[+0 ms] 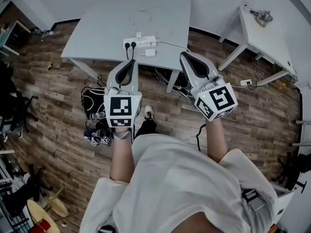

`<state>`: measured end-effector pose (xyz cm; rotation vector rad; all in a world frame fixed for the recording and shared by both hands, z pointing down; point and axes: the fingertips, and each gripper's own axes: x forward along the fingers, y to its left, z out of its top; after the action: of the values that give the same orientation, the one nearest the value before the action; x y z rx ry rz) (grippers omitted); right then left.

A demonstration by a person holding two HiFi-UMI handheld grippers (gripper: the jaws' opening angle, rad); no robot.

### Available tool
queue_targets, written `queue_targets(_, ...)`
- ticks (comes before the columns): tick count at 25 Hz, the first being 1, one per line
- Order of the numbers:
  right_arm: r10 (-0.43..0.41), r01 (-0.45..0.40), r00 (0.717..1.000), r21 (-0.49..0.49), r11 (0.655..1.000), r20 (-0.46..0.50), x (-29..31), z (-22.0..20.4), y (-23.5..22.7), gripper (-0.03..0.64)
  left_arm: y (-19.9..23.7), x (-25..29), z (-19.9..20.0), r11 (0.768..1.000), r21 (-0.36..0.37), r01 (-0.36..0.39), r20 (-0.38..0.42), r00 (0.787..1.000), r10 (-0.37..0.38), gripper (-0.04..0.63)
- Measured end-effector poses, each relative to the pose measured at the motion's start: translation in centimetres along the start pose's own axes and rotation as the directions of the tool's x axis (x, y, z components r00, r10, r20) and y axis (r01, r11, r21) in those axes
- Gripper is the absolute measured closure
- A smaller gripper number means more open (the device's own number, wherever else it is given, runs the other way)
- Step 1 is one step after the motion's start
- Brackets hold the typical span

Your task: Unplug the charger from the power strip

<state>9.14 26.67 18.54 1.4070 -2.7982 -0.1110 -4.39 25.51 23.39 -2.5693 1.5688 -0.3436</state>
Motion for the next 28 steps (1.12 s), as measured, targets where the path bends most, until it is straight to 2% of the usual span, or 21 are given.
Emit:
queue_targets(5, 0.023, -0.022, 1.0, 0.021, 1.0, -0.017, 4.3, -1.1, -2.2, 0.615, 2.3, 4.3, -0.5, 1.0, -0.02, 0.011, -0.002, 1.0, -0.011, 0.591)
queue_targets(15, 0.029, -0.027, 0.999, 0.043, 0.999, -0.028, 14.6, -1.7, -6.4, 0.615, 8.5, 13.2, -1.0, 0.999, -0.01, 0.049, -0.028, 0.998, -0.049, 0.591)
queue_targets(21, 0.028, -0.025, 0.998, 0.057, 0.998, -0.051, 20.6, -3.3, -7.9, 0.615, 12.5, 17.6, -2.9, 0.997, -0.029, 0.074, -0.052, 0.996, -0.075, 0.591)
queue_targets(28, 0.026, -0.018, 0.995, 0.078, 0.997, -0.097, 26.2, -5.8, -9.0, 0.615, 15.5, 21.9, -4.5, 0.991, -0.018, 0.13, -0.069, 0.989, -0.131, 0.591)
